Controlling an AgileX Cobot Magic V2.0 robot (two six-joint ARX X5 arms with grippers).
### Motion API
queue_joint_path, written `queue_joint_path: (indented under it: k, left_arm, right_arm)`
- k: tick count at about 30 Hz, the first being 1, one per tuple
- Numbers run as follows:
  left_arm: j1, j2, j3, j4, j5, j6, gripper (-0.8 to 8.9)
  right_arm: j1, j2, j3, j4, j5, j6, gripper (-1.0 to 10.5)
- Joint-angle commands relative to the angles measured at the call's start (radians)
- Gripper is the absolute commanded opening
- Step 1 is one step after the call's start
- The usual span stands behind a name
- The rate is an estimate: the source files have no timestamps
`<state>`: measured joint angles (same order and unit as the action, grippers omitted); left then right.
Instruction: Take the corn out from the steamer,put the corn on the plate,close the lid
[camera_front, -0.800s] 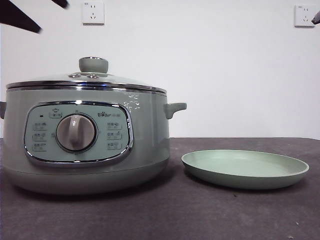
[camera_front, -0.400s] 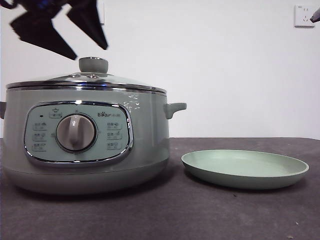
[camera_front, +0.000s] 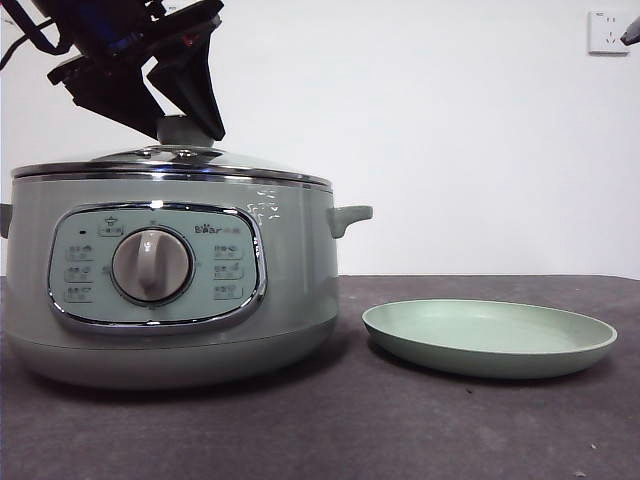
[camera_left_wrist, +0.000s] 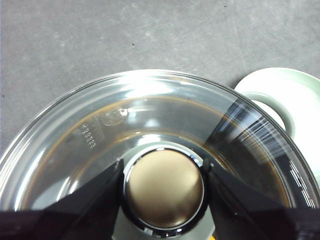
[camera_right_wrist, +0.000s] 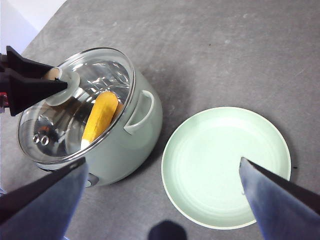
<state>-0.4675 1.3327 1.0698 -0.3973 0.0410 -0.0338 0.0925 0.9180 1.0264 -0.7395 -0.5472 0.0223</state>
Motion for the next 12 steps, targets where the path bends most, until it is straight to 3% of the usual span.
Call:
queue_joint_path:
  k: [1,5,9,12]
  left_arm:
    - [0.003,0.002,-0.002,-0.007,-0.008,0.005,-0.09]
    - [0.004,-0.022,-0.001,0.014,-0.015,0.005,-0.09]
    - [0.004,-0.114,-0.001,0.034,-0.041,0.004,-0.09]
    - [0.004,-0.216,-0.001,0.020,-0.113,0.005,-0.09]
  right_arm:
    - [0.003,0.000,0.000,0.006,-0.001,0.007,5.0]
    - [0.027,0.006,0.000,0.013,-0.001,0.017,5.0]
    - [0.147,0.060,0.000,0.082,0.008,0.061,5.0]
    - [0.277,0.148,0.032,0.132,0.105,0.086,5.0]
